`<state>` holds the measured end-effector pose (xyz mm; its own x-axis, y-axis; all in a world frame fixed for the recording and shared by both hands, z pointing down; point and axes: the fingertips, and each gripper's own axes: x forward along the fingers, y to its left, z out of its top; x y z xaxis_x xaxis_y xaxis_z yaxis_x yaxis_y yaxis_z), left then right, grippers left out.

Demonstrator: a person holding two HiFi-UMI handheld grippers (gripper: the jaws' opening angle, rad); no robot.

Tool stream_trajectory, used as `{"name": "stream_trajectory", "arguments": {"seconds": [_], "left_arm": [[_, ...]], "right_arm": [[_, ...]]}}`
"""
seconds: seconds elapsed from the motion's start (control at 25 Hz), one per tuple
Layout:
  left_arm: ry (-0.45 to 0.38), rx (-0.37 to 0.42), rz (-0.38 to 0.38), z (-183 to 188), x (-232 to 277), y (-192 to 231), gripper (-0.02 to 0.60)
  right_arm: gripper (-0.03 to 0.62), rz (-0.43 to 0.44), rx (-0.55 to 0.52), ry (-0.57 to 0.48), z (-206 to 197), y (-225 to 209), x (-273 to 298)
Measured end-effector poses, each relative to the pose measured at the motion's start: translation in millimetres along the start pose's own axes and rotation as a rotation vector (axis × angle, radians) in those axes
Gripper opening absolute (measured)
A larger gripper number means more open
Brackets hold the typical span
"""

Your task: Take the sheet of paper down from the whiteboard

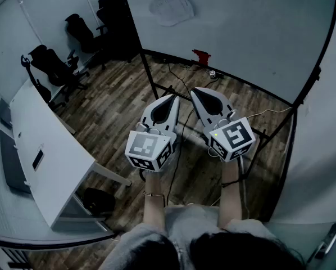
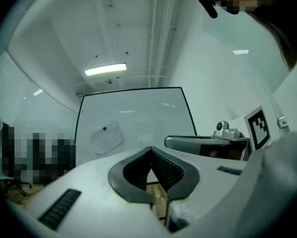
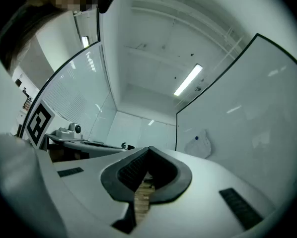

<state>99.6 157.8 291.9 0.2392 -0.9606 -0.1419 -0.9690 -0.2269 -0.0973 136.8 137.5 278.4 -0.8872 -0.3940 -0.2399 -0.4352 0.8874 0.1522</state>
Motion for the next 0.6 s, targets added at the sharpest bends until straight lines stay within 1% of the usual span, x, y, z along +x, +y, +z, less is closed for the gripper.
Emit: {"name": "stream_trajectory", "arguments": {"seconds": [0.16,0.44,0.6], "left_arm": [[-0.001,0.015,0.000,-4.3,5.5,-3.8,0.005],[0.006,0.010,-0.008,-7.4,11.8,-9.6,0.005],[0.012,0.008,-0.006,-8.3,14.7,-5.3,0.005]], "right_arm": [[0.000,-0.012,-0.014,-0.016,1.3,-7.1,-3.9],[0.000,-0.016,-0.006,-0.001,-5.1,-15.2,-9.0],[0.000,-0.017,0.026,-0.003,-7.0,-21.6,-5.8]]}}
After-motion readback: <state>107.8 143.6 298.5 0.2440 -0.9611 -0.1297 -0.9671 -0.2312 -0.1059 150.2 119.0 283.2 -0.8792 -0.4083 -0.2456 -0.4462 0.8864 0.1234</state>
